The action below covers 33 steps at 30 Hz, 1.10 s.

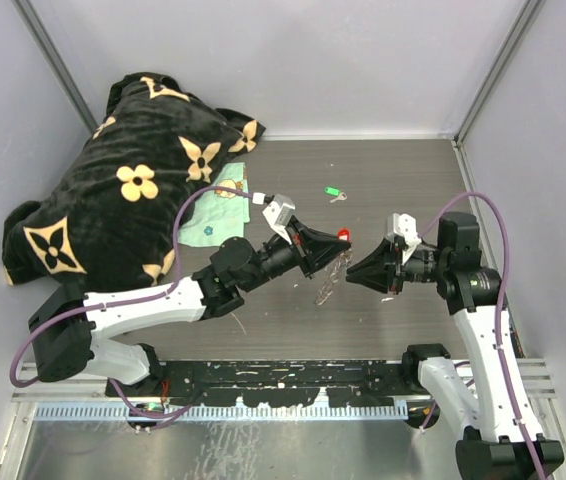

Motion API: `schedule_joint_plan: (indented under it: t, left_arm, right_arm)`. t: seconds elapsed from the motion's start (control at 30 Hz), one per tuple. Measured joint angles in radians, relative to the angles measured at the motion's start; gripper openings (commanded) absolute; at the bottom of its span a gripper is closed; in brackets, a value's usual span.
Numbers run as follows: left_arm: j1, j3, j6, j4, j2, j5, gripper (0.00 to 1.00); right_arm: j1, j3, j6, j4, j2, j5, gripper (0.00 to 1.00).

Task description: Remove the keys from the keyring

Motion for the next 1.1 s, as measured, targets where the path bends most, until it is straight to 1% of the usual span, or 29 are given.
schedule_joint_plan:
  t: [0.07, 0.2, 0.27, 0.67, 0.83, 1.1]
  left_arm:
    - [0.000, -0.009, 0.001, 0.012, 0.000, 0.001, 0.00]
    - [0.000, -0.024, 0.002, 0.020, -0.003, 0.011, 0.00]
    - [0.000, -0.027, 0.003, 0.019, -0.005, 0.015, 0.00]
    - [0.000, -0.027, -0.008, 0.046, -0.011, 0.039, 0.00]
    - [0.000, -0.027, -0.020, 0.050, -0.011, 0.045, 0.00]
    - [-0.005, -0.025, -0.031, 0.053, -0.002, 0.055, 0.00]
  right_arm:
    - [-0.024, 0.016, -0.001, -0.010, -0.003, 0.000, 0.22]
    - [-0.080, 0.053, 0.000, -0.016, -0.007, -0.005, 0.14]
    - [-0.095, 0.064, 0.000, -0.016, -0.006, -0.007, 0.13]
    - [-0.092, 0.068, -0.019, -0.028, 0.015, -0.033, 0.14]
    - [-0.080, 0.068, -0.024, -0.028, 0.018, -0.032, 0.16]
    - [-0.074, 0.068, -0.026, -0.016, 0.018, -0.016, 0.17]
